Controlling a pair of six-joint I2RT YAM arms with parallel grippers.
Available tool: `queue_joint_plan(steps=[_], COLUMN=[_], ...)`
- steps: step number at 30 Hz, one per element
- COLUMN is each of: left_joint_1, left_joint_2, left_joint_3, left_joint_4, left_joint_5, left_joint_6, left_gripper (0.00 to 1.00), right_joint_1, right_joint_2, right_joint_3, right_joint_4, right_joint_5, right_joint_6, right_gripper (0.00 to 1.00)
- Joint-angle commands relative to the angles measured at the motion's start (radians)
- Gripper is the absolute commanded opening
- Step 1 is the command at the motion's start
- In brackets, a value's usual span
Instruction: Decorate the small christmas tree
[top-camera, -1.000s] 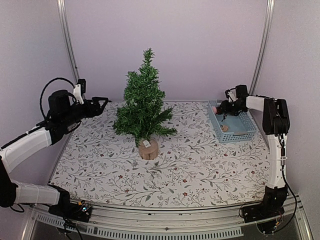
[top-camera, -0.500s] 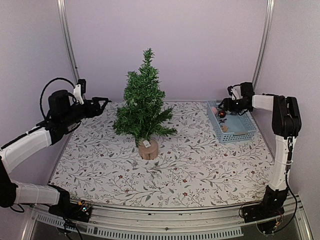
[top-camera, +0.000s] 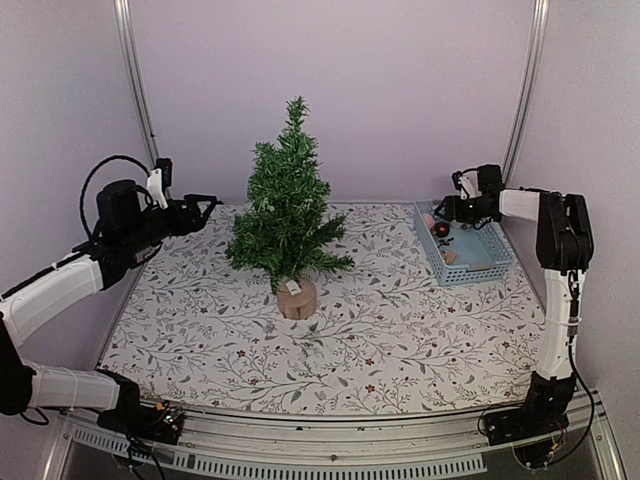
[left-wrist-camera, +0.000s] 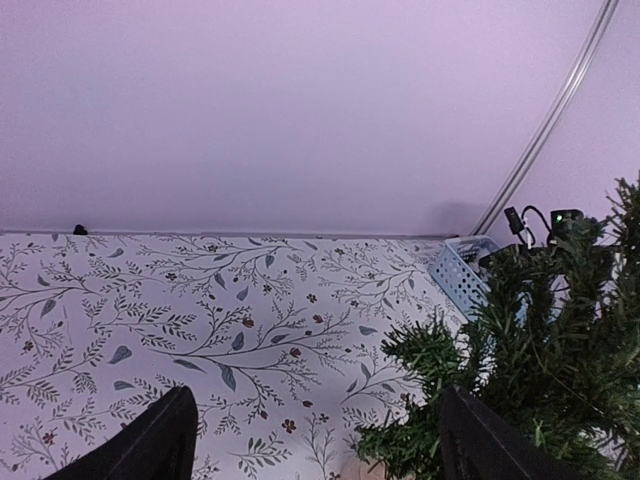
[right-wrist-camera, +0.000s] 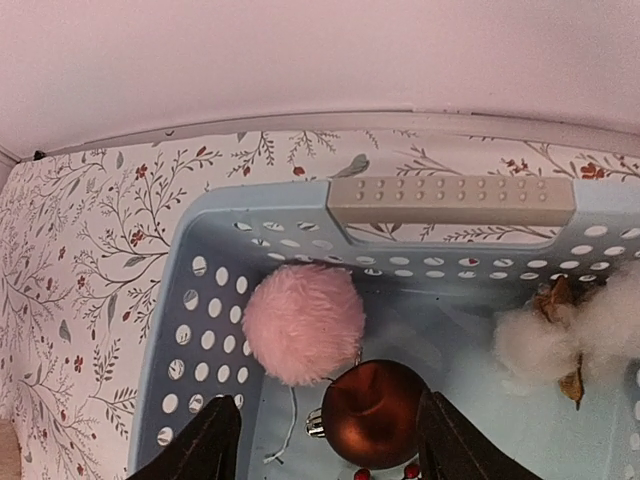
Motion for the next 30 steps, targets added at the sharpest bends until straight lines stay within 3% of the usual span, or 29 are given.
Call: queue_joint_plan(steps=[1, 9, 15, 25, 30], left_joint_1=[0.013, 0.013, 0.013, 0.014, 0.013], left_joint_2=[-0.011, -0.011, -0.011, -0.023, -0.029], left_joint_3=[0.001, 0.002, -0.001, 0.001, -0.004], left_joint_4=[0.010, 0.015, 0.020, 0.017, 0.018], left_joint_5=[0.012, 0.013, 0.015, 0.013, 0.009], left_joint_6=[0.007, 0.008, 0.004, 0.007, 0.009], left_gripper=[0.85, 0.85, 0.85, 0.85, 0.85], right_joint_1=[-0.003, -0.003, -0.003, -0.003, -0.003], right_joint_2=[0.067, 0.103, 0.127, 0.151, 0.147], right_joint_3=[0.054, 0.057, 0.095, 0.116, 0.114], right_joint_4=[-0.057, -0.071, -0.088, -0.125, -0.128], right_joint_5=[-0.057, -0.020, -0.015, -0.045, -0.052], right_joint_6=[0.009, 0.015, 0.015, 0.019, 0.019], right_gripper=[0.64, 0.66, 0.61, 0.62, 0.52])
